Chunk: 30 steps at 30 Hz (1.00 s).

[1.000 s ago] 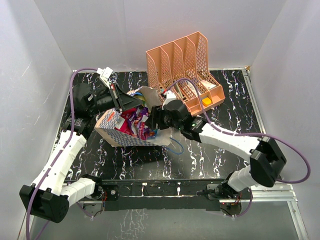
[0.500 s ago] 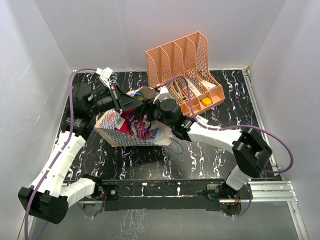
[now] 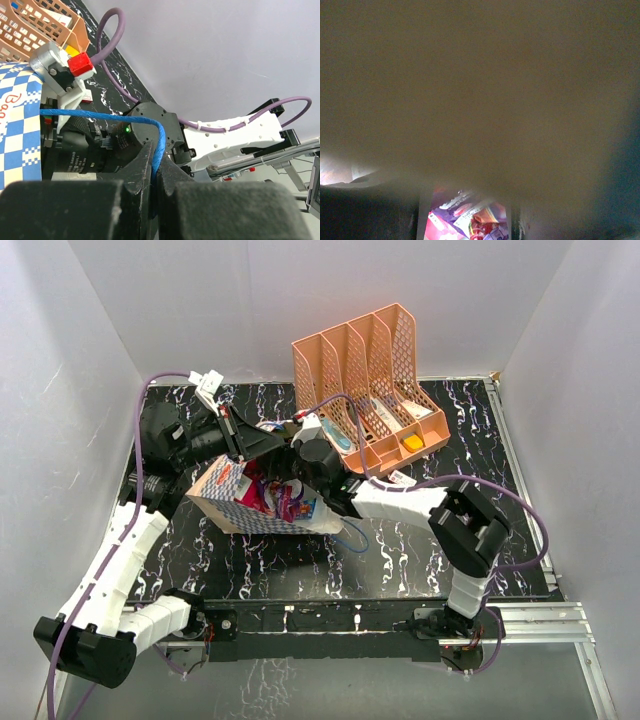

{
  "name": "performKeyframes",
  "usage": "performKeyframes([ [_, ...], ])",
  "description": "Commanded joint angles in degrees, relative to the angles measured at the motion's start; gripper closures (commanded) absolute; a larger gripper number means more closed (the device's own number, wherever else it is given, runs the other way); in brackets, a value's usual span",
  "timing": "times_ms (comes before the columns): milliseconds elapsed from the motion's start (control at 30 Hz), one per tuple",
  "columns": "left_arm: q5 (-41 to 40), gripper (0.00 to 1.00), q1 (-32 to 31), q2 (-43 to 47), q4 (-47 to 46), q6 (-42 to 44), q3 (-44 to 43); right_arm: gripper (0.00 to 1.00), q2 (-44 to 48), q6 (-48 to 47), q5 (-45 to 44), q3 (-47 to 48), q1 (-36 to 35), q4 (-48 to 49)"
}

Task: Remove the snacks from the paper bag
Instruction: Take out the snack from the paper bag.

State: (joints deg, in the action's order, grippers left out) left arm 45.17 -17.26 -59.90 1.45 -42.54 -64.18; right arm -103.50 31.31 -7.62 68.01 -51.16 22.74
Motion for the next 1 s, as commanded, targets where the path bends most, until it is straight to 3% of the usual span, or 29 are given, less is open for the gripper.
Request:
performKeyframes([
  [0,1.15,1.00,-0.99,1.64,0.46,0.89,-3.23,0.49,-2.29,0.74,-0.80,4.06,-1.39,2.77],
  [133,0.39,1.00,-1.01,2.18,0.84,1.21,-3.12,0.57,-3.06,1.12,-2.34,4.68,-1.82,1.82],
  [333,-3.96,1.00,-1.00,2.61,4.36,3.05,-3.66,0.91,0.87,-0.01,-5.70,4.32,-1.84,-1.70],
  [600,-16.62,1.00,-1.03,4.18,11.38,6.81,-4.71,0.93,9.88,0.20,-6.71,2.65,-1.80,-5.91],
  [967,-21.38,1.00,-1.05,4.16,15.08,10.02,-5.47,0.93,21.42,2.97,-6.58,-4.39,-1.84,-9.13],
])
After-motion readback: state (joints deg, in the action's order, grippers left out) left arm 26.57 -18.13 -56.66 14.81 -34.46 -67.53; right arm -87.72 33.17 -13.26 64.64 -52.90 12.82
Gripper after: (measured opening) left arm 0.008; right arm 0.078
